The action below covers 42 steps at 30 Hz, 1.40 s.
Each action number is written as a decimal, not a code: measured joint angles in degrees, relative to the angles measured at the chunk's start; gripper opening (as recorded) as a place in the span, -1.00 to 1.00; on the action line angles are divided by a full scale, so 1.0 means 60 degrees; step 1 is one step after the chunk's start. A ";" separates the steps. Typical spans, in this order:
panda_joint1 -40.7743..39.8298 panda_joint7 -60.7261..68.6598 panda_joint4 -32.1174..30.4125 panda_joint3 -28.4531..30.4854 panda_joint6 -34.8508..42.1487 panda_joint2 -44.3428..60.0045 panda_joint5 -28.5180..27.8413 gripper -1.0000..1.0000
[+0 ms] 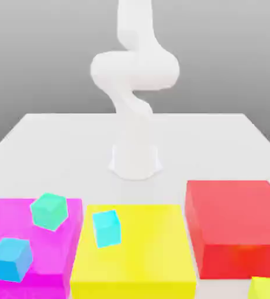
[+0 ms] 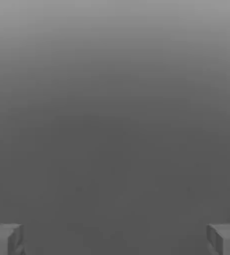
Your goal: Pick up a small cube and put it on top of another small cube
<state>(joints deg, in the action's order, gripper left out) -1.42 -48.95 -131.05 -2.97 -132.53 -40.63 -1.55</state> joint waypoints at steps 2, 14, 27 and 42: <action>-0.0191 -0.0456 0.0101 -0.0419 -0.0110 0.0731 -0.0238 0.00; -0.0723 -0.3343 0.0681 -0.2366 -0.0706 0.4904 -0.2028 0.00; 0.0240 -0.5928 0.1261 -0.2859 -0.1501 0.9205 -0.3164 0.00; 0.1253 -0.7116 0.1812 -0.2560 -0.3172 1.2489 -0.3358 -1.00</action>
<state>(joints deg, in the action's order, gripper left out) 6.10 -91.65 -120.18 -18.33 -151.56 34.31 -21.69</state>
